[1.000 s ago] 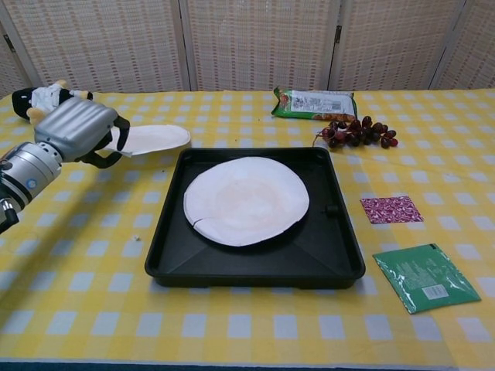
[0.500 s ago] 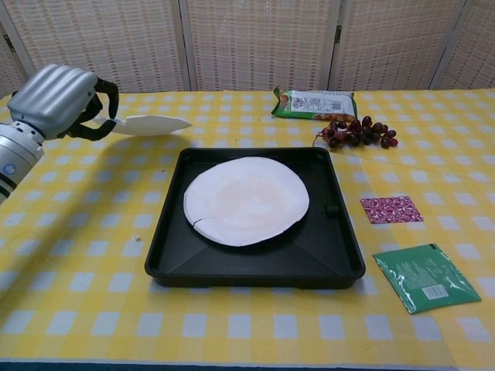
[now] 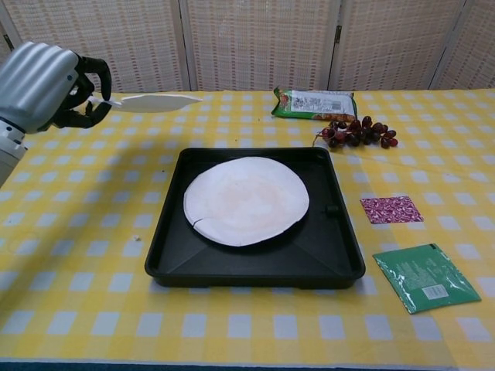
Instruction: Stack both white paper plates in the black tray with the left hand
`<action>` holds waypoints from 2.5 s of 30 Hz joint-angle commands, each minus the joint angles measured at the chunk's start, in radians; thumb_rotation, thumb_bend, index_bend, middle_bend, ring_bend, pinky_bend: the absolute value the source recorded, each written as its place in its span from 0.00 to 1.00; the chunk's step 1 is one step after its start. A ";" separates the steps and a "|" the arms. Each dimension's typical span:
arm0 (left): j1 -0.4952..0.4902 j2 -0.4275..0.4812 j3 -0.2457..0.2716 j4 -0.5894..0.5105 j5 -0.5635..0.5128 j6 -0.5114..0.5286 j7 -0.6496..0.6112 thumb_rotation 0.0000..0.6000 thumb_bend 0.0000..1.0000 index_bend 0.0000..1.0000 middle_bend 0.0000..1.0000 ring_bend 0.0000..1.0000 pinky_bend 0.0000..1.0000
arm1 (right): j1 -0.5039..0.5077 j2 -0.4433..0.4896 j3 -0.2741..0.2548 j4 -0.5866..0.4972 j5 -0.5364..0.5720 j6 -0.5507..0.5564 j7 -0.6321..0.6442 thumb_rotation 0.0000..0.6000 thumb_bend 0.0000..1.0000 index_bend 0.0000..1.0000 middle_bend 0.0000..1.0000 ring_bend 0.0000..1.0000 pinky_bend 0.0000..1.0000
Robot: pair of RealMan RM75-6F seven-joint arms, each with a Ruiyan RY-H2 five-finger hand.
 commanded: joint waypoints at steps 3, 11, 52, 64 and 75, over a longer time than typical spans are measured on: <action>0.040 0.004 0.067 -0.054 0.076 0.108 0.052 1.00 0.58 0.67 1.00 1.00 1.00 | -0.001 -0.001 -0.009 -0.004 -0.020 0.007 -0.003 1.00 0.34 0.00 0.00 0.00 0.00; 0.037 0.008 0.100 -0.159 0.134 0.186 0.156 1.00 0.58 0.67 1.00 1.00 1.00 | -0.013 0.004 -0.023 -0.011 -0.060 0.045 0.019 1.00 0.33 0.00 0.00 0.00 0.00; -0.025 -0.171 0.079 -0.153 0.177 0.009 0.272 1.00 0.60 0.68 1.00 1.00 1.00 | -0.064 0.051 -0.037 0.025 -0.088 0.139 0.127 1.00 0.33 0.00 0.00 0.00 0.00; -0.004 -0.171 0.123 -0.184 0.210 -0.001 0.257 1.00 0.53 0.61 1.00 1.00 1.00 | -0.071 0.052 -0.031 0.029 -0.083 0.149 0.134 1.00 0.34 0.00 0.00 0.00 0.00; 0.025 -0.171 0.141 -0.219 0.228 0.005 0.286 1.00 0.22 0.33 1.00 1.00 1.00 | -0.071 0.050 -0.028 0.029 -0.086 0.149 0.132 1.00 0.34 0.00 0.00 0.00 0.00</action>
